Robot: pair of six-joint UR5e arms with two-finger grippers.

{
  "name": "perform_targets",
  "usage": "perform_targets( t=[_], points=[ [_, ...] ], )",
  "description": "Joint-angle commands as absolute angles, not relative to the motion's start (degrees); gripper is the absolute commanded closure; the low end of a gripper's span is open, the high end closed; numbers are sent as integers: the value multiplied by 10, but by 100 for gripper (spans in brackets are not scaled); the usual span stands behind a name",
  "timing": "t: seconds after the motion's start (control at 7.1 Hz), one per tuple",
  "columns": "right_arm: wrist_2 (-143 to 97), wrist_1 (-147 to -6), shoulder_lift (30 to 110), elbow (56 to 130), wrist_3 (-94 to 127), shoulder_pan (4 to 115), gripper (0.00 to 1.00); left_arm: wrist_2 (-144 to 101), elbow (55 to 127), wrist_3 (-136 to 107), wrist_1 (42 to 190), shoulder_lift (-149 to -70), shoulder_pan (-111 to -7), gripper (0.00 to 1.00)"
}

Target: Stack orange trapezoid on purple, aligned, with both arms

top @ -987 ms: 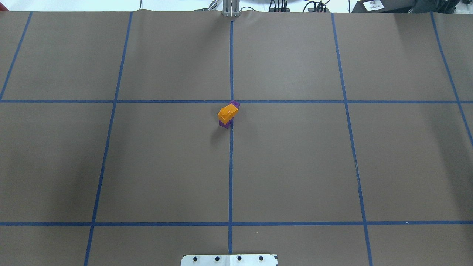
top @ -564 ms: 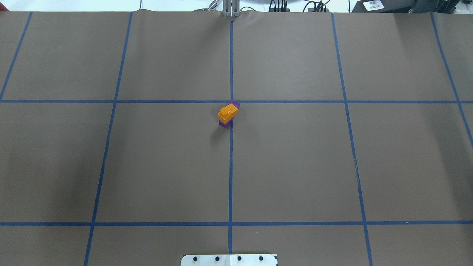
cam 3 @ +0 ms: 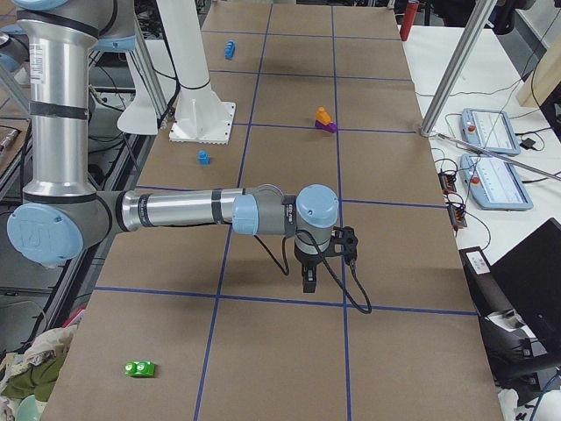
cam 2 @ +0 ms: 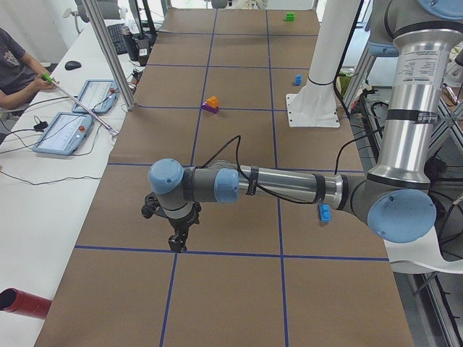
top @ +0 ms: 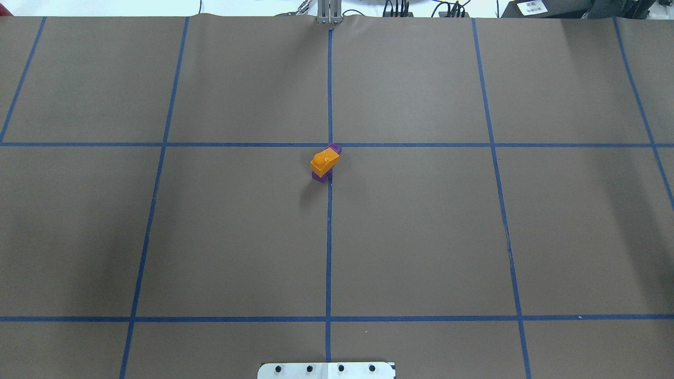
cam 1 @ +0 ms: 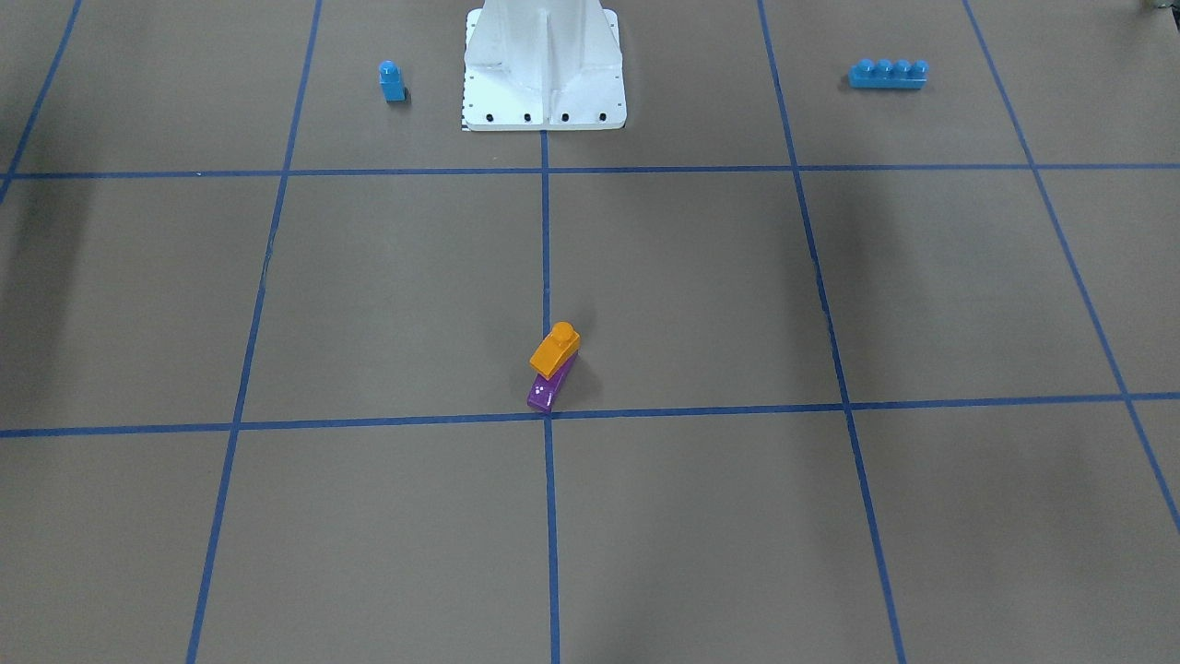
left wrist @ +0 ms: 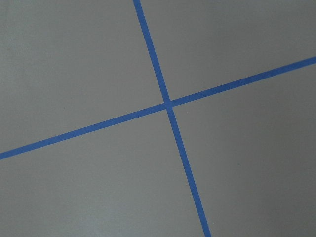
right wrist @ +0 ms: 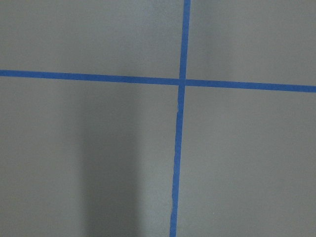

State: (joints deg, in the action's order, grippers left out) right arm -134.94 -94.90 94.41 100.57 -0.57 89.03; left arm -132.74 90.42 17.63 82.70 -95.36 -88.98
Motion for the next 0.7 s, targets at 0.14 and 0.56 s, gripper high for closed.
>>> perform_targets(
  t=[0.14, 0.56],
  points=[
    [-1350, -954, 949, 1005, -10, 890, 0, -1327, 904, 178, 827, -955, -889, 0],
    [-1350, -954, 952, 1005, -9, 890, 0, -1327, 904, 178, 827, -956, -889, 0]
  ],
)
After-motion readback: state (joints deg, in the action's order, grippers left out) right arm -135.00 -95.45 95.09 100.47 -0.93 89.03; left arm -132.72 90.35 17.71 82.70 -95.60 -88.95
